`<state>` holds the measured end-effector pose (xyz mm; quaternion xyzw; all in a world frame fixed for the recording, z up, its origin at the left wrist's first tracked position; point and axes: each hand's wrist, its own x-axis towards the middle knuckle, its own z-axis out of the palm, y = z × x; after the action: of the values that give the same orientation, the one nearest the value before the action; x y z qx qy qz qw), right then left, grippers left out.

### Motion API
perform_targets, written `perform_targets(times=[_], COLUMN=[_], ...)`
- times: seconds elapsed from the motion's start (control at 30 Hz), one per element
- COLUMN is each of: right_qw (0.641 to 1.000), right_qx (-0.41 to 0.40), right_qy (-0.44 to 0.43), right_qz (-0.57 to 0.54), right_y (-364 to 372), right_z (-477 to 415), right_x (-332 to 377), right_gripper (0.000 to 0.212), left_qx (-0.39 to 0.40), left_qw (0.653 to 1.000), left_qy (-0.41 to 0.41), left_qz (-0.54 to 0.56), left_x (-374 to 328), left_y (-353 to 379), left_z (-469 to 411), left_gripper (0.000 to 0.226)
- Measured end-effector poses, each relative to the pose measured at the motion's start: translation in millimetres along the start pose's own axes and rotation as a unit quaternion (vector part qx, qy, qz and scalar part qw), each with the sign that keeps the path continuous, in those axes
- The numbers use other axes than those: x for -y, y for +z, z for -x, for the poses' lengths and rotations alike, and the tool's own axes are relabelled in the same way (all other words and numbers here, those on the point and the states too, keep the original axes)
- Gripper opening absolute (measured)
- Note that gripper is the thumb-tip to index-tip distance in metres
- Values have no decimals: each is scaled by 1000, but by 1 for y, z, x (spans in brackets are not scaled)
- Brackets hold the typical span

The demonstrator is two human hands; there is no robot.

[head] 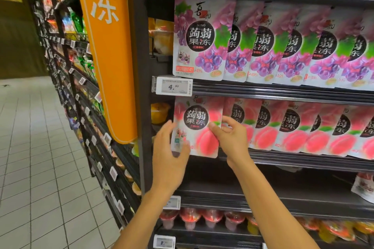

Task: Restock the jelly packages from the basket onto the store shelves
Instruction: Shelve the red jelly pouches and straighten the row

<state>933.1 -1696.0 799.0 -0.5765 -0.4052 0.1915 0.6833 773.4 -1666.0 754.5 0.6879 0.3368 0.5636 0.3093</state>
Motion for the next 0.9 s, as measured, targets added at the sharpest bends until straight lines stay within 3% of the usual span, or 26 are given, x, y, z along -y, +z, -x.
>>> perform_targets(times=[0.1,0.23,0.47,0.57,0.7,0.9], right_qw=[999,998,990,984,971,963], right_qx=[-27,-37,17,-5,-40,-22], right_qy=[-27,-36,-106,-132,-132,-120], right_qz=[-5,20,92,121,193,240], right_y=[11,29,36,27,15,14], right_z=[-9,-11,-2,3,9,14], right_x=[2,-3,-6,-7,-17,-24], right_gripper=[15,18,22,23,23,25], left_qx=[54,82,69,73,68,68], left_qw=[995,991,984,982,981,973], left_qy=[42,23,3,-4,-7,-9], left_qz=[-70,-104,-162,-172,-183,-219], left_x=[1,9,20,22,25,30], left_y=[7,17,23,24,24,26], left_z=[3,4,7,7,7,4], left_gripper=[51,62,66,67,69,72])
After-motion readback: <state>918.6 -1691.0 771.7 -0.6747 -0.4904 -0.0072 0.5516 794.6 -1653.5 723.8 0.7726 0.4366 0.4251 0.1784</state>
